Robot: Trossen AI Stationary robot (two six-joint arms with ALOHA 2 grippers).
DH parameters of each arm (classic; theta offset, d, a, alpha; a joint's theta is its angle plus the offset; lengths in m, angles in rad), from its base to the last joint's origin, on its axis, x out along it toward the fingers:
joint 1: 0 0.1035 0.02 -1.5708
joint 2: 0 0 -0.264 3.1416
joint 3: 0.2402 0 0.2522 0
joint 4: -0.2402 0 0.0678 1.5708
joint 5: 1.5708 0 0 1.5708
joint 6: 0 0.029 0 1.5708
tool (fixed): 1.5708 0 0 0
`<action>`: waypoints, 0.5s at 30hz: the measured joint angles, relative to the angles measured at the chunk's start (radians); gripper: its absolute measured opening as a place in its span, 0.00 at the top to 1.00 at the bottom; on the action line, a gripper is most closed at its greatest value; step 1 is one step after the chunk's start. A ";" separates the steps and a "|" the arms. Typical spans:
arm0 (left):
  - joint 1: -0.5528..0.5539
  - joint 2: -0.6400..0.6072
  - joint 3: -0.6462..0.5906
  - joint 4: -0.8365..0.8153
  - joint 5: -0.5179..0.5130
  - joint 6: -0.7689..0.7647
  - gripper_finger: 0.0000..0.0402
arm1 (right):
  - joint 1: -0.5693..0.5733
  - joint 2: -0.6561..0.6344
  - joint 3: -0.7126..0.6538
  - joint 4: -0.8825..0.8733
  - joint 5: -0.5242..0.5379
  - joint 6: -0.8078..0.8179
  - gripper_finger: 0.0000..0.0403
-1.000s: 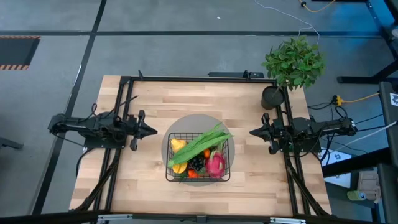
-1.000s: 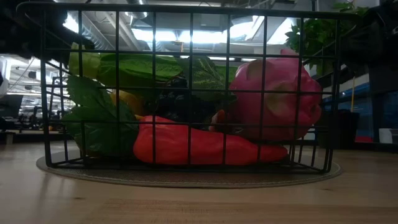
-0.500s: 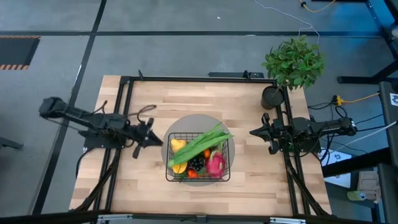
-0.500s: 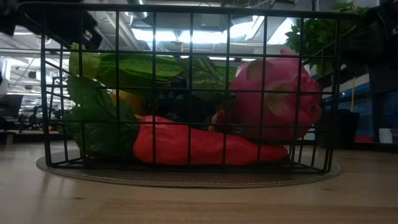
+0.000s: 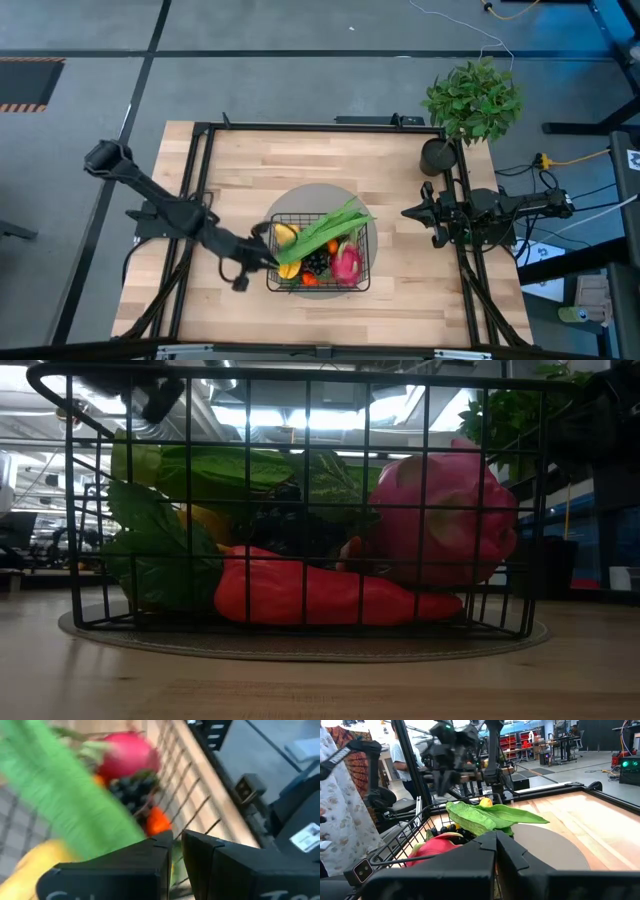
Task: Build produce basket
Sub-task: Adjust the wire basket
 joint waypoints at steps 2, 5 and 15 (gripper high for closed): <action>-0.026 0.052 0.066 -0.008 0.002 -0.002 0.93 | 0.000 0.000 0.000 0.000 0.000 0.000 0.99; -0.070 0.098 0.143 -0.065 0.003 -0.009 0.93 | 0.000 0.000 0.000 0.000 0.000 0.000 0.99; -0.148 0.220 0.178 -0.064 0.057 -0.195 0.93 | 0.000 0.000 0.000 0.000 0.000 0.000 0.99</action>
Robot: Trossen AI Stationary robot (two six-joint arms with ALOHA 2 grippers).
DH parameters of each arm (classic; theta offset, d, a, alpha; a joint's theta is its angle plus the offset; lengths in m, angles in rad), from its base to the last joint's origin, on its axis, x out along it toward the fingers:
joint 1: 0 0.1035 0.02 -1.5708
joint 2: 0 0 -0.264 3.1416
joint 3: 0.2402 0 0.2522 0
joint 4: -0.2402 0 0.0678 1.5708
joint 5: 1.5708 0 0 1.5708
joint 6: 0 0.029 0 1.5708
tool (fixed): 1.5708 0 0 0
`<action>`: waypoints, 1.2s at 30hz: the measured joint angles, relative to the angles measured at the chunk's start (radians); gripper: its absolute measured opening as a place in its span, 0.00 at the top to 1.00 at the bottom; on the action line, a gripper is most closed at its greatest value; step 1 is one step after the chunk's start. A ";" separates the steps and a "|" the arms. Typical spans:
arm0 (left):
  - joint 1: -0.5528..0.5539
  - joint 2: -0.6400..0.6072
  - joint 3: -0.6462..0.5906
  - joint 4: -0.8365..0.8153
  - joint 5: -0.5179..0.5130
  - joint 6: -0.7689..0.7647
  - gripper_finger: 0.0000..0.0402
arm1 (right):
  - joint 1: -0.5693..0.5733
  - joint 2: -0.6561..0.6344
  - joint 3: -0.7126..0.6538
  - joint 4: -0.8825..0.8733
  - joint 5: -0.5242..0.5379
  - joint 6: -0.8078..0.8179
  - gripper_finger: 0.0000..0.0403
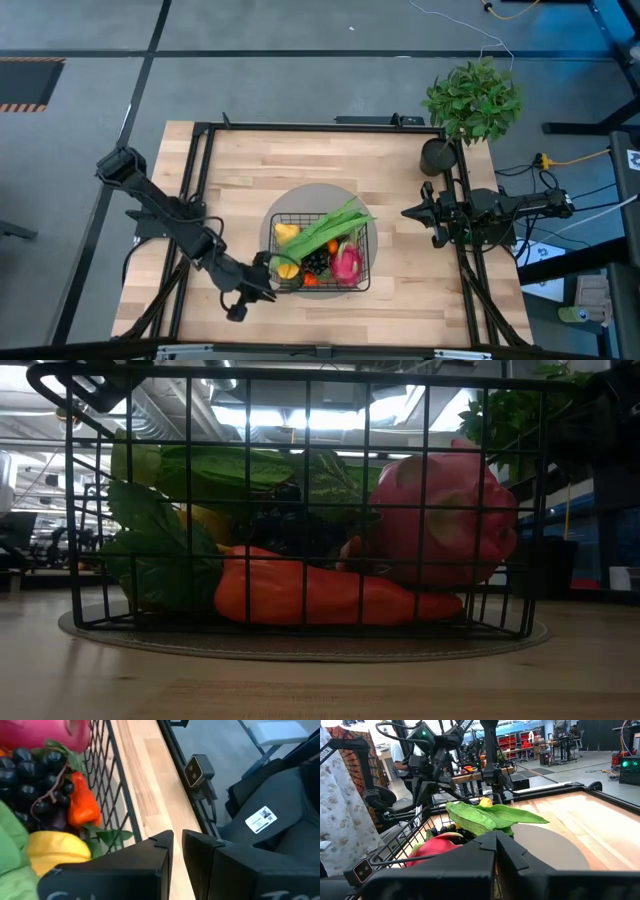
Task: Build produce basket
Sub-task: Adjust the wire basket, then return to Home Position
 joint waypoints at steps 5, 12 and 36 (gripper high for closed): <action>-0.003 0.002 0.000 -0.016 -0.002 -0.007 0.93 | 0.000 0.000 0.000 0.000 0.000 0.000 0.99; 0.015 0.000 0.000 -0.094 -0.001 -0.081 0.93 | 0.000 0.000 0.000 0.000 0.000 0.000 0.99; 0.036 -0.039 -0.002 -0.062 -0.019 -0.084 0.93 | 0.000 0.000 0.000 0.000 0.000 0.000 0.99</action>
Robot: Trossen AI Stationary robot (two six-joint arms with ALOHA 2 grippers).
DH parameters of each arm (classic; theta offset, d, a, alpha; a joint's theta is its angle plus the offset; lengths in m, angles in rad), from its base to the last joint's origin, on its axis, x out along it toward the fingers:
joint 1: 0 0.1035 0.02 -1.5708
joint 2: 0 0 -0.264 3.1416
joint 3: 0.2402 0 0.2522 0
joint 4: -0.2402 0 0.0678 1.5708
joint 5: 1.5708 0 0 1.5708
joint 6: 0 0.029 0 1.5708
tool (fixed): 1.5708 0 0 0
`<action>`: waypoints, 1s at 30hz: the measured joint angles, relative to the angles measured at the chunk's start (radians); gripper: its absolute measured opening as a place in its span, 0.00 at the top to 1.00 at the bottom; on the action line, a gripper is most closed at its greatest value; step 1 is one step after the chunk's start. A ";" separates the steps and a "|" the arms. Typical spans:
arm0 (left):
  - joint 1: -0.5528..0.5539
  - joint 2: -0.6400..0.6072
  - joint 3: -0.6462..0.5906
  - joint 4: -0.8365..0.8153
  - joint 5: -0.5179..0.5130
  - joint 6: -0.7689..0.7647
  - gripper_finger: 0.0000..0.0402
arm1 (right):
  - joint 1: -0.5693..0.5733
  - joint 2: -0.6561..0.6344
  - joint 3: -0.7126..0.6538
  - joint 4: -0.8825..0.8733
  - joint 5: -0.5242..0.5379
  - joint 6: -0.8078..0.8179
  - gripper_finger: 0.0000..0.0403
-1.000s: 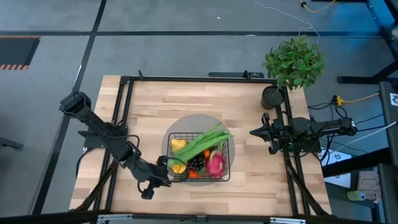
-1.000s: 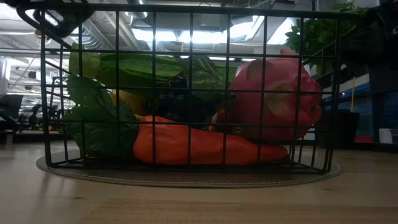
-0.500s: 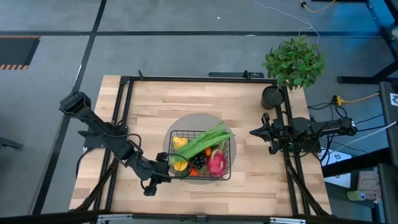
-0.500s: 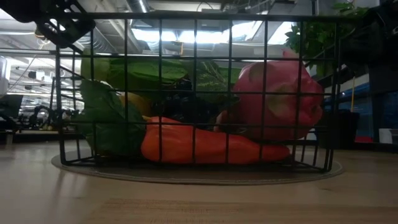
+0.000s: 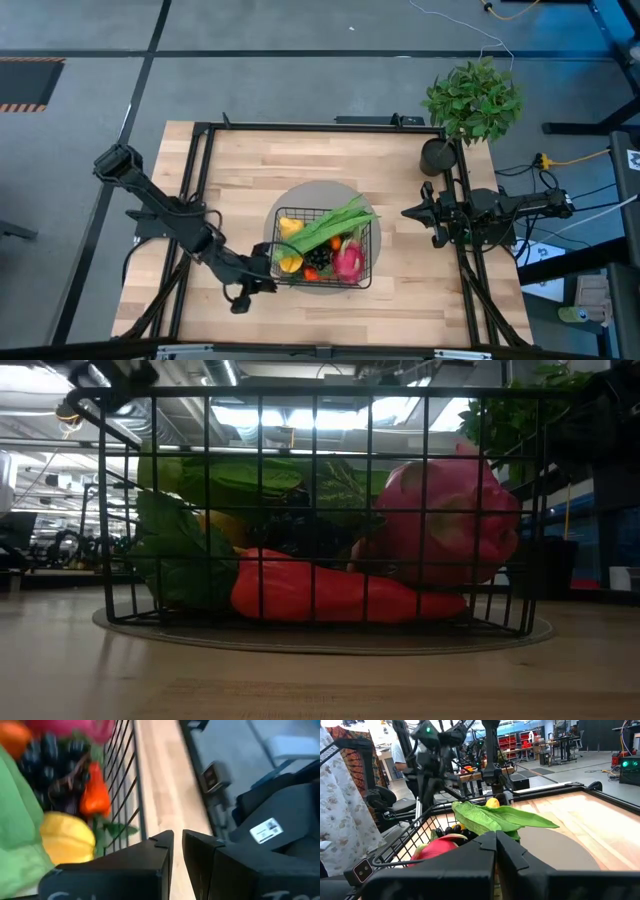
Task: Build produce basket
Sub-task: Return to Home Position
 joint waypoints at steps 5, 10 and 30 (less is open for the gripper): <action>-0.006 -0.126 0.000 -0.046 -0.008 0.089 0.93 | 0.000 0.000 0.000 0.000 0.000 0.000 0.99; 0.000 -0.263 -0.030 -0.133 -0.049 0.207 0.93 | 0.000 0.000 0.000 0.000 0.000 0.000 0.99; 0.282 -0.915 -0.555 0.047 -0.060 0.405 0.93 | 0.000 0.000 0.000 0.000 0.000 0.000 0.99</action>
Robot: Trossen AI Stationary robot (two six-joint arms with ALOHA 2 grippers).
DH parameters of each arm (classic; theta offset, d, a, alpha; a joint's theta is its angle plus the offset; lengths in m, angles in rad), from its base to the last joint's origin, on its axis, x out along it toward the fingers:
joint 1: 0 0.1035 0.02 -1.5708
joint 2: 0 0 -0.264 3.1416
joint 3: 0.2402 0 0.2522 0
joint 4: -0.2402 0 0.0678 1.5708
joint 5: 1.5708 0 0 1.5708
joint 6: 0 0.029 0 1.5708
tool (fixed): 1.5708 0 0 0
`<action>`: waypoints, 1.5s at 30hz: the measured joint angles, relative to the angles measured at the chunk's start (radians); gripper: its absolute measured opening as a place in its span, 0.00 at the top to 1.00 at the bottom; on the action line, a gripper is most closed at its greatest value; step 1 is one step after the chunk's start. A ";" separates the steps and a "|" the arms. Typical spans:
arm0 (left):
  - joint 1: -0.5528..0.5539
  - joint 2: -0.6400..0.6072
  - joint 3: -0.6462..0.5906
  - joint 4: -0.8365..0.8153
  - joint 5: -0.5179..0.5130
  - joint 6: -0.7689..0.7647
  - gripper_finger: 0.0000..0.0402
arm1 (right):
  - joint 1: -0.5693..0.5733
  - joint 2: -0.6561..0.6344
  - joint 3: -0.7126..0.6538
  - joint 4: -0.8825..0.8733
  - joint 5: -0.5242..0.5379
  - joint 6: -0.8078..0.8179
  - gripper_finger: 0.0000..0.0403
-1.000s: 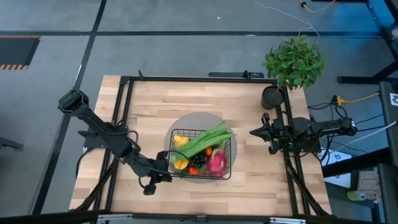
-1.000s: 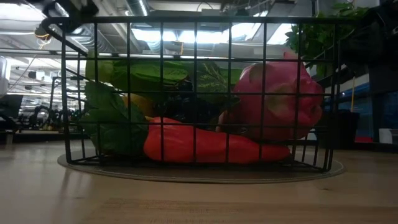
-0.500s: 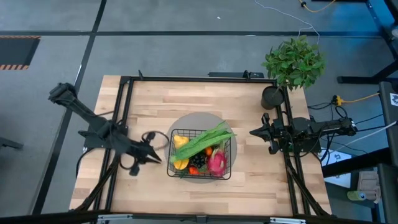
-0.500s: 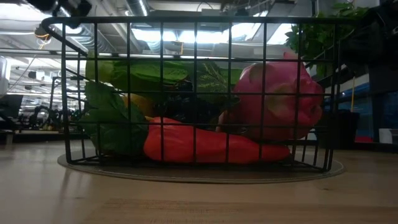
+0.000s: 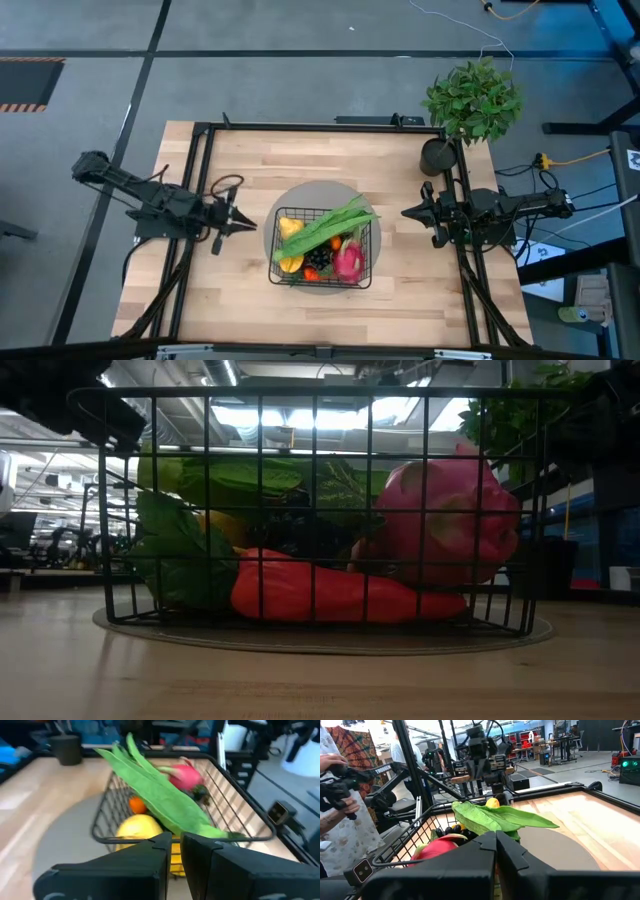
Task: Build produce basket
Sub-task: Return to Home Position
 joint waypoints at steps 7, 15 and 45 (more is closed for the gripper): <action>0.105 -0.163 -0.081 0.000 -0.002 0.001 0.93 | 0.000 0.000 0.000 0.000 0.000 0.000 0.99; 0.171 -0.302 -0.161 0.048 -0.002 0.051 0.93 | 0.000 0.000 0.000 0.000 0.000 0.000 0.99; 0.341 -0.401 -0.239 0.023 0.225 0.097 0.93 | 0.000 0.000 0.000 0.000 0.000 0.000 0.99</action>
